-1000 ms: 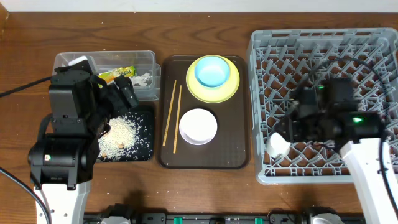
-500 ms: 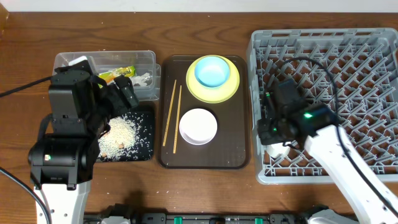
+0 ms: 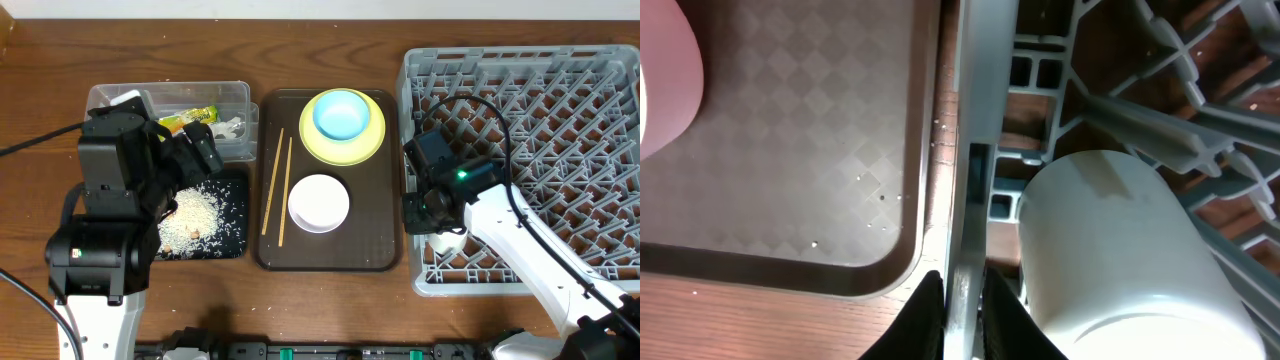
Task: Sort waste into correct bins and load items into the dishwasher rack
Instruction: 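Reach the right gripper to the white bowl on the brown tray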
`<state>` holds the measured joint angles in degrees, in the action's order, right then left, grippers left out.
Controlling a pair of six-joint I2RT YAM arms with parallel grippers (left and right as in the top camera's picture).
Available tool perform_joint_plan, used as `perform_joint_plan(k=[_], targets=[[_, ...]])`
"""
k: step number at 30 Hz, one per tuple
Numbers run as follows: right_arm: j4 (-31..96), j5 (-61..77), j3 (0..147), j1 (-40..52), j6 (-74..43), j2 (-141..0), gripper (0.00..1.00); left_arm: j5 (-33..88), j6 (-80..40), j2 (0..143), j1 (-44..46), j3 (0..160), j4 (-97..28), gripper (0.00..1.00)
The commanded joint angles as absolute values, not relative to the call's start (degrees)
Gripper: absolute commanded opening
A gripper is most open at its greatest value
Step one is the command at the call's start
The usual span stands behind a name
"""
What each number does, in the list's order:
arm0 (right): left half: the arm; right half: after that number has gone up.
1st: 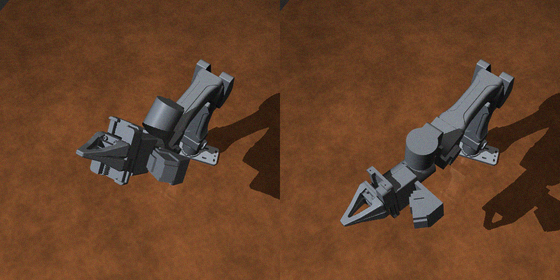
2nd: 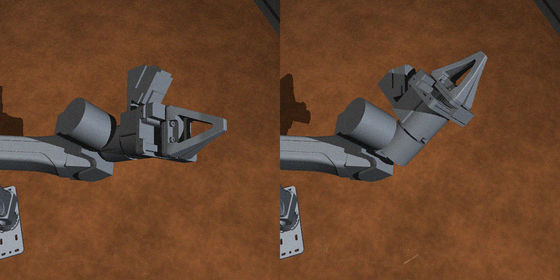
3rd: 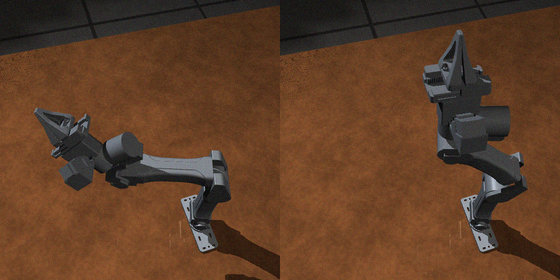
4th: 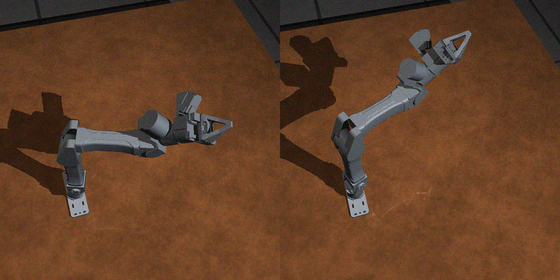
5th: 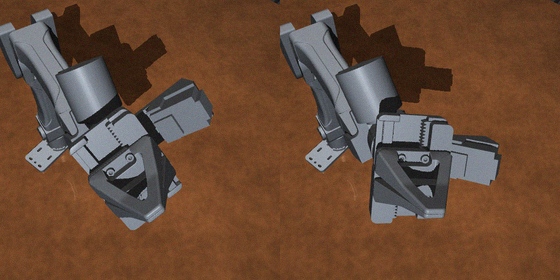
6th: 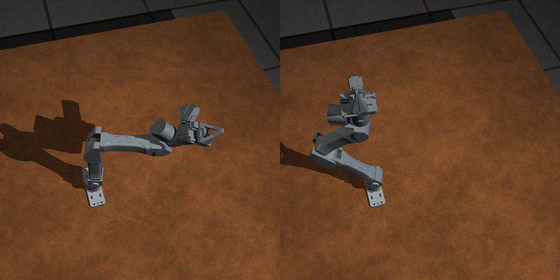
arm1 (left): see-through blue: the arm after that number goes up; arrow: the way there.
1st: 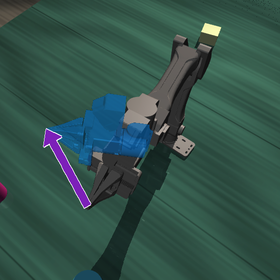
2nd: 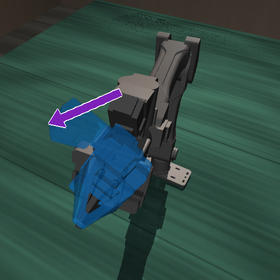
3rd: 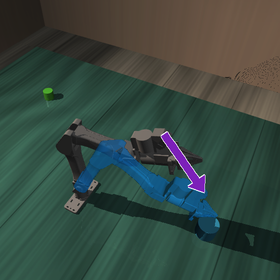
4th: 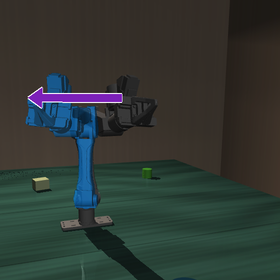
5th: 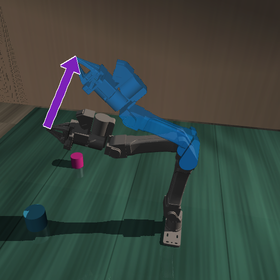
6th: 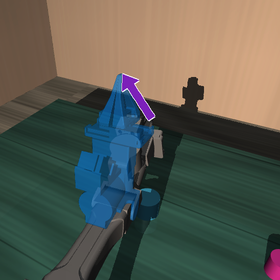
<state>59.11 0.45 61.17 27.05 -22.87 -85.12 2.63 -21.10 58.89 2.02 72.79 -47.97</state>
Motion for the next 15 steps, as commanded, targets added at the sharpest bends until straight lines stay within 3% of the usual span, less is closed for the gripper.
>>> perform_joint_plan(k=[1, 6, 15], targets=[[59.4, 2.2, 62.0, 27.1, -25.1, -85.1, 0.13, 2.5, -20.6, 59.2, 1.8, 73.6, -48.0, 0.91], [58.9, 8.3, 62.0, 27.1, -25.1, -85.1, 0.01, 2.5, -20.6, 59.2, 1.8, 73.6, -48.0, 0.91], [59.1, 9.5, 62.0, 27.1, -25.3, -85.1, 0.01, 2.5, -20.6, 59.2, 1.8, 73.6, -48.0, 0.91]])
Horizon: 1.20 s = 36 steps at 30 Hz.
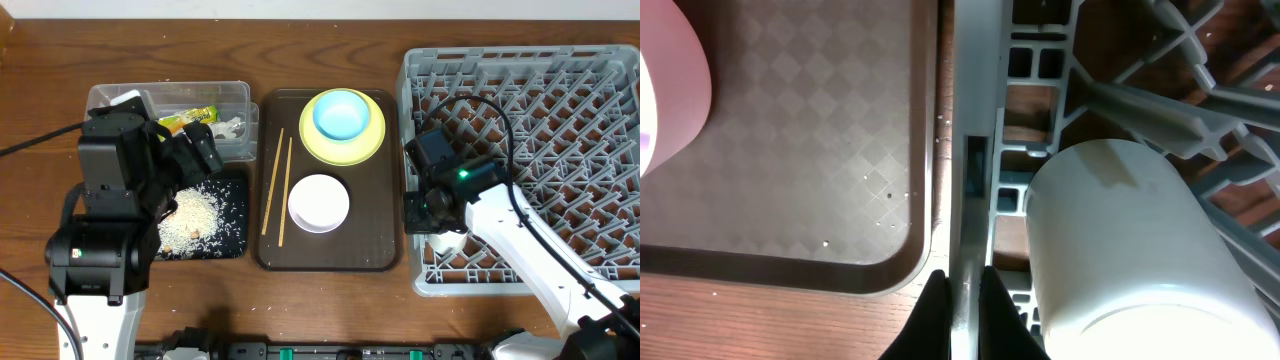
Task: Sort waste into correct bins and load items into the dishwasher rack
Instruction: 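Reach the right gripper to the white bowl on the brown tray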
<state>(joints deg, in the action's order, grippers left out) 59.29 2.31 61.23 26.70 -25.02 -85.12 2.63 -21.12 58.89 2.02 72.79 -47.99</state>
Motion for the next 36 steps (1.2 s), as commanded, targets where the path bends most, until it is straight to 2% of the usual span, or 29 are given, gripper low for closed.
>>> perform_joint_plan(k=[1, 12, 23, 27, 29, 33, 36], targets=[[59.1, 9.5, 62.0, 27.1, -25.3, -85.1, 0.01, 2.5, -20.6, 59.2, 1.8, 73.6, -48.0, 0.91], [58.5, 9.5, 62.0, 27.1, -32.3, -85.1, 0.01, 2.5, -20.6, 59.2, 1.8, 73.6, -48.0, 0.91], [58.0, 9.2, 62.0, 27.1, -33.5, -85.1, 0.02, 2.5, -20.6, 59.2, 1.8, 73.6, -48.0, 0.91], [58.1, 9.2, 62.0, 27.1, -29.3, -85.1, 0.18, 2.5, -20.6, 59.2, 1.8, 73.6, -48.0, 0.91], [58.1, 9.2, 62.1, 26.9, -26.7, -85.0, 0.20, 2.5, -20.6, 59.2, 1.8, 73.6, -48.0, 0.91], [59.4, 8.9, 65.0, 26.0, -23.5, -85.0, 0.34, 2.5, -20.6, 59.2, 1.8, 73.6, -48.0, 0.91], [61.6, 5.9, 69.8, 25.3, -21.5, -85.0, 0.37, 2.5, -20.6, 59.2, 1.8, 73.6, -48.0, 0.91]])
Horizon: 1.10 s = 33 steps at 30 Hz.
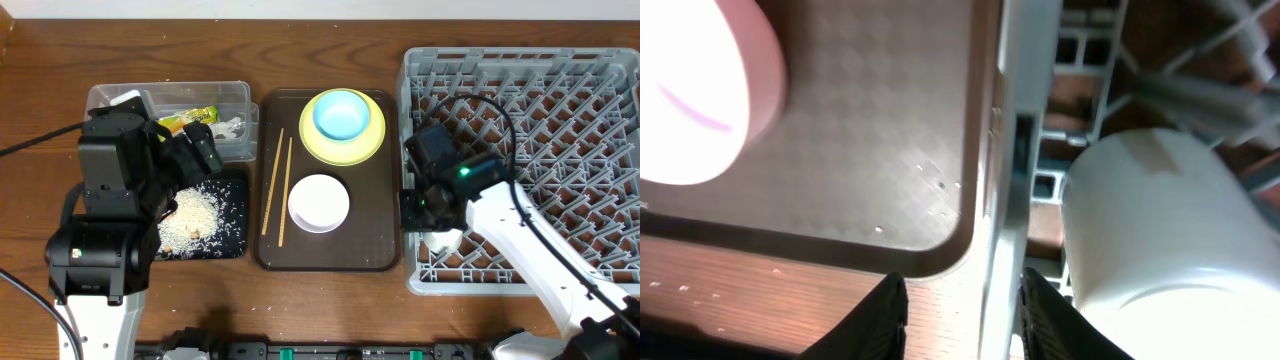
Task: Sort waste into correct bins and load items into the dishwasher rack
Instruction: 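Reach the right gripper to the white bowl on the brown tray, then grasp the white bowl rim and lift it toward the rack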
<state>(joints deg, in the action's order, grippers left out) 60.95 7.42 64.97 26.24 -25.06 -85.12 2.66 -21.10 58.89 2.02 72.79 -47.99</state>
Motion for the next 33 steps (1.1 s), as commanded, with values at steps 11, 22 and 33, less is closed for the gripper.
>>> perform_joint_plan(k=[11, 22, 33], targets=[[57.6, 13.8, 80.1, 31.0, -17.7, -85.4, 0.34, 2.5, -20.6, 59.2, 1.8, 73.6, -48.0, 0.91], [48.5, 6.9, 80.0, 47.2, -11.9, -94.5, 0.32, 2.5, -20.6, 59.2, 1.8, 73.6, -48.0, 0.91], [37.7, -1.7, 80.0, 54.5, -7.6, -108.0, 0.25, 2.5, -20.6, 59.2, 1.8, 73.6, -48.0, 0.91]])
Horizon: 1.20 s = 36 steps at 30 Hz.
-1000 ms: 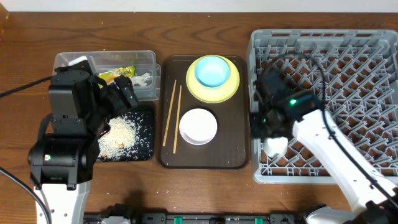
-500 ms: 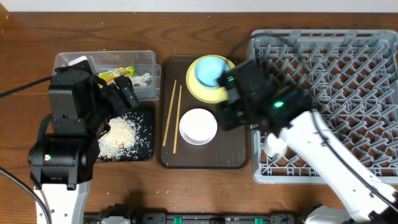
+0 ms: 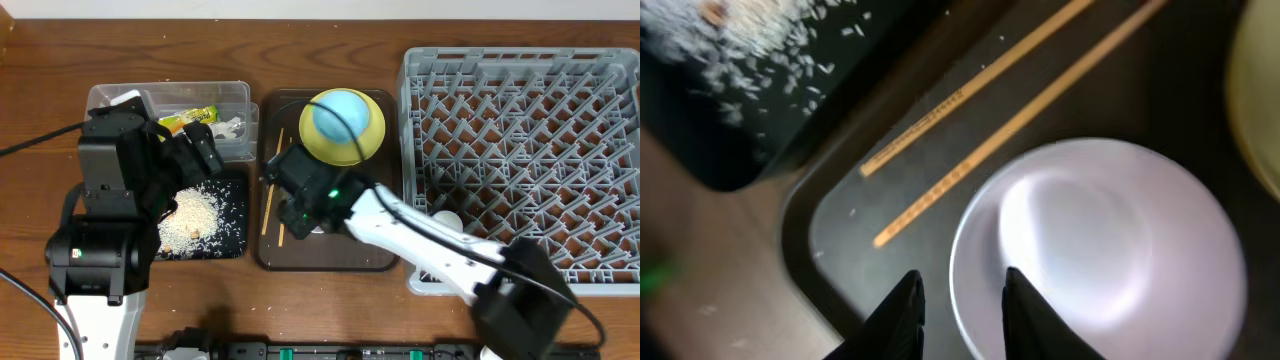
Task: Sort waste into correct bins and load items into the dishwasher rack
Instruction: 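Grasp the white bowl rim and lift it toward the rack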
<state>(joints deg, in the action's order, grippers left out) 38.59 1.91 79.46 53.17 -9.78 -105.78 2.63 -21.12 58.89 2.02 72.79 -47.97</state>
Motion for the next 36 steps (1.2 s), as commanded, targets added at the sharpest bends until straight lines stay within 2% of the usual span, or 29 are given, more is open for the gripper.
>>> perform_joint_plan(k=[1, 12, 16, 22, 27, 36], targets=[[37.4, -2.2, 80.0, 54.8, -7.6, -108.7, 0.25, 2.5, -20.6, 59.2, 1.8, 73.6, -48.0, 0.91], [37.7, -3.0, 80.0, 55.2, -7.6, -113.8, 0.23, 2.5, -20.6, 59.2, 1.8, 73.6, -48.0, 0.91], [38.8, -3.0, 80.0, 55.2, -7.6, -113.9, 0.17, 2.5, -20.6, 59.2, 1.8, 73.6, -48.0, 0.91], [41.8, -3.0, 80.0, 55.2, -7.6, -113.9, 0.14, 2.5, -20.6, 59.2, 1.8, 73.6, -48.0, 0.91], [41.9, -3.2, 80.1, 55.2, -7.6, -113.9, 0.01, 2.5, -20.6, 59.2, 1.8, 73.6, -48.0, 0.91], [46.7, -4.5, 85.1, 54.9, -7.9, -109.9, 0.01, 2.5, -20.6, 59.2, 1.8, 73.6, -48.0, 0.91]])
